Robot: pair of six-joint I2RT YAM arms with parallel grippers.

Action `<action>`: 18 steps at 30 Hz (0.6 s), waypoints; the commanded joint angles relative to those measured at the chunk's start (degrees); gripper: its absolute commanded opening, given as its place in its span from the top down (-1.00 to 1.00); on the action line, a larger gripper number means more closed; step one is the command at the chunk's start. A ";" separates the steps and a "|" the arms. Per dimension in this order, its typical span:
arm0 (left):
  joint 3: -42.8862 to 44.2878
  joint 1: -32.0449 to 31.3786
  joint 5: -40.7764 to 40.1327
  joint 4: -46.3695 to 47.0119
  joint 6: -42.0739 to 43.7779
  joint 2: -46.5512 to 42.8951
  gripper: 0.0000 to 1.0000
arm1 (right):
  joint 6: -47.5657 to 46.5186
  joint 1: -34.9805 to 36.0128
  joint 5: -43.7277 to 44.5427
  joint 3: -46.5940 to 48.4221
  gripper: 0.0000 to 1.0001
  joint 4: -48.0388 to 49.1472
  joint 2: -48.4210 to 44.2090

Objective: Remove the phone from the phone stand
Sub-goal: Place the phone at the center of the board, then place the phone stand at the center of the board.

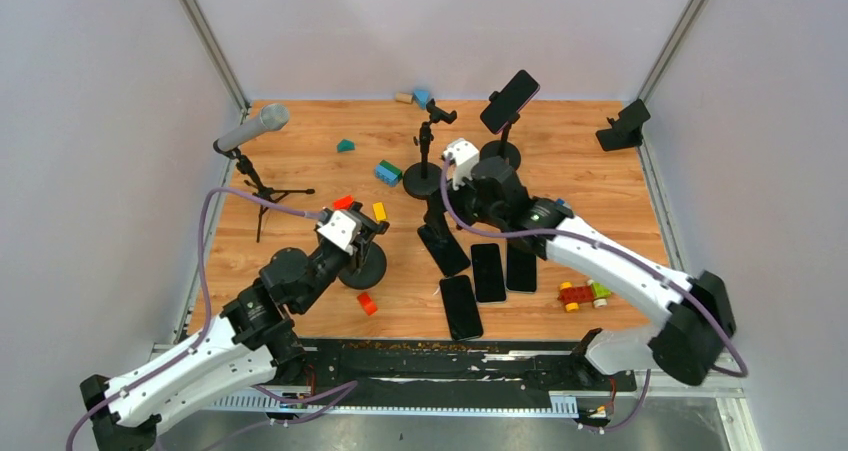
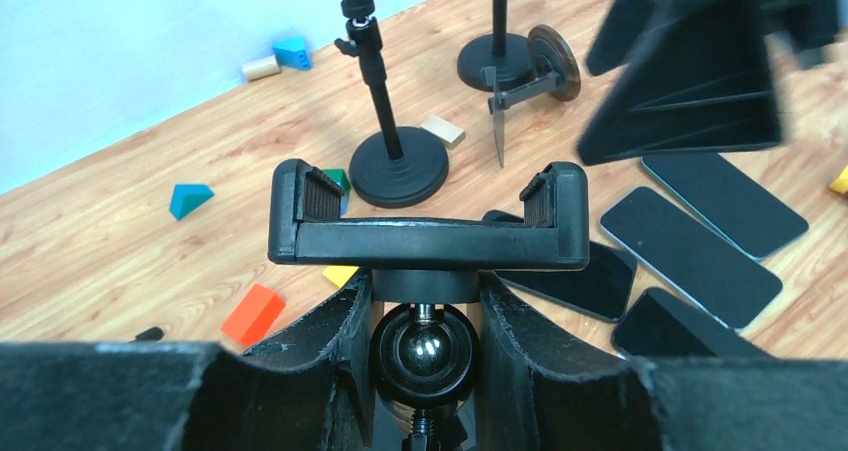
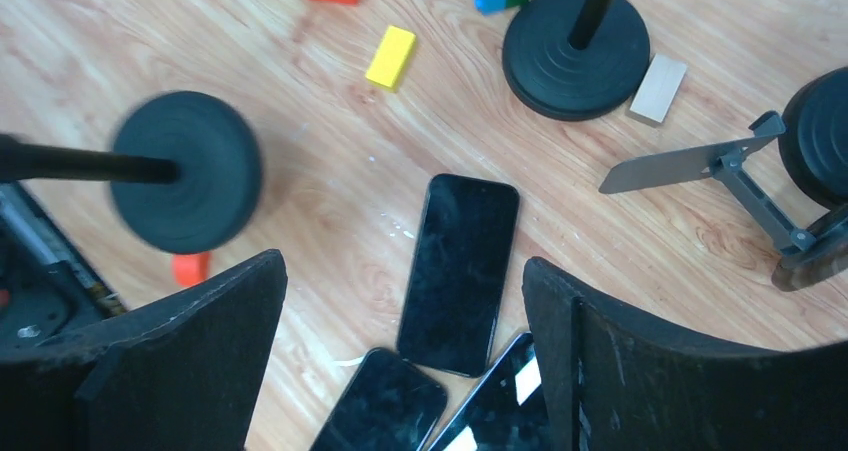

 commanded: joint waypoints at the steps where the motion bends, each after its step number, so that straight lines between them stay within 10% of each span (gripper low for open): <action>1: 1.15 0.28 -2.71 15.48 -2.71 4.71 0.58 | 3.42 0.38 -3.39 -5.83 -0.79 -0.30 -9.03; 18: -8.90 1.30 -3.35 35.07 -8.38 14.41 -0.03 | 6.14 0.36 -2.28 -18.08 -0.79 -4.08 -24.33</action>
